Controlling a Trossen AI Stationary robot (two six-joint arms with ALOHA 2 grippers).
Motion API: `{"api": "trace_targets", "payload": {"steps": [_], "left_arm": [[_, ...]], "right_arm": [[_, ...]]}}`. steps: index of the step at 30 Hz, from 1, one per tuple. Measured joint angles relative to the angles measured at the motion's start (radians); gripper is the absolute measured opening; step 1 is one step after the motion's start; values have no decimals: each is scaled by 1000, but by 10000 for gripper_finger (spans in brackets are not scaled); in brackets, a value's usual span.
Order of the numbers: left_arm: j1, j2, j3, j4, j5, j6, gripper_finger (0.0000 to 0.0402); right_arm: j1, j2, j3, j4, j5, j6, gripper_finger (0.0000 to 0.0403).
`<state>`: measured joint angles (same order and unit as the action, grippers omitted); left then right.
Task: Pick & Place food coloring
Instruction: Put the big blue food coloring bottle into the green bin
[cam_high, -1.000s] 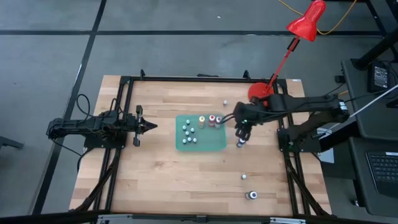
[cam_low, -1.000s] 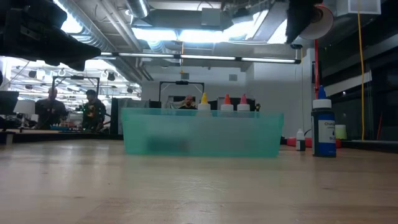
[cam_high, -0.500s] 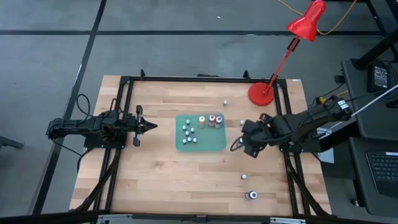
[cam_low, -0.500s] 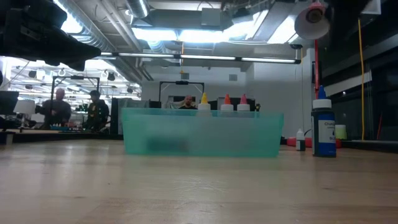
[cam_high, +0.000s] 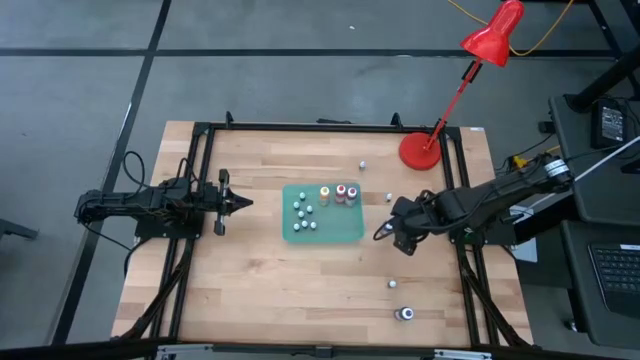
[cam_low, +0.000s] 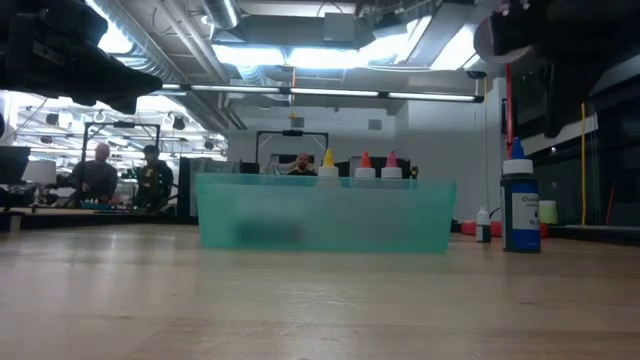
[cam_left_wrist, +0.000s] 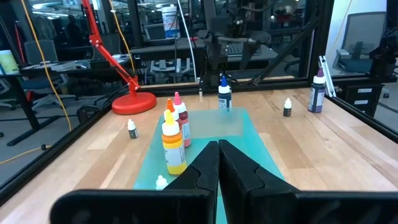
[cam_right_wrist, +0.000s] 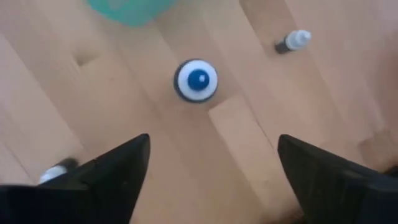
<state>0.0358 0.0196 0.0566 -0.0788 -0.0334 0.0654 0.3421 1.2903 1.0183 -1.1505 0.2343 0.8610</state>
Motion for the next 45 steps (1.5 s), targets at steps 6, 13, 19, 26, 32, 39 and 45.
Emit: {"api": "trace_targets", "payload": {"steps": [6,13,19,26,32,39,45], "left_arm": [[0,0,0,0,0,0,10],[0,0,0,0,0,0,7],[0,0,0,0,0,0,9],[0,0,0,0,0,0,8],[0,0,0,0,0,0,4],[0,0,0,0,0,0,4],[0,0,0,0,0,0,4]], "right_arm": [[-84,4,-83,198,-25,-85,375],[-168,16,-149,266,-32,-138,373],[-210,41,-190,338,-115,-155,370],[-211,83,-191,372,-124,-163,368],[-211,119,-191,369,-139,-163,326],[-211,121,-191,369,-158,-160,215],[-208,121,-139,354,-257,-193,147]]}}
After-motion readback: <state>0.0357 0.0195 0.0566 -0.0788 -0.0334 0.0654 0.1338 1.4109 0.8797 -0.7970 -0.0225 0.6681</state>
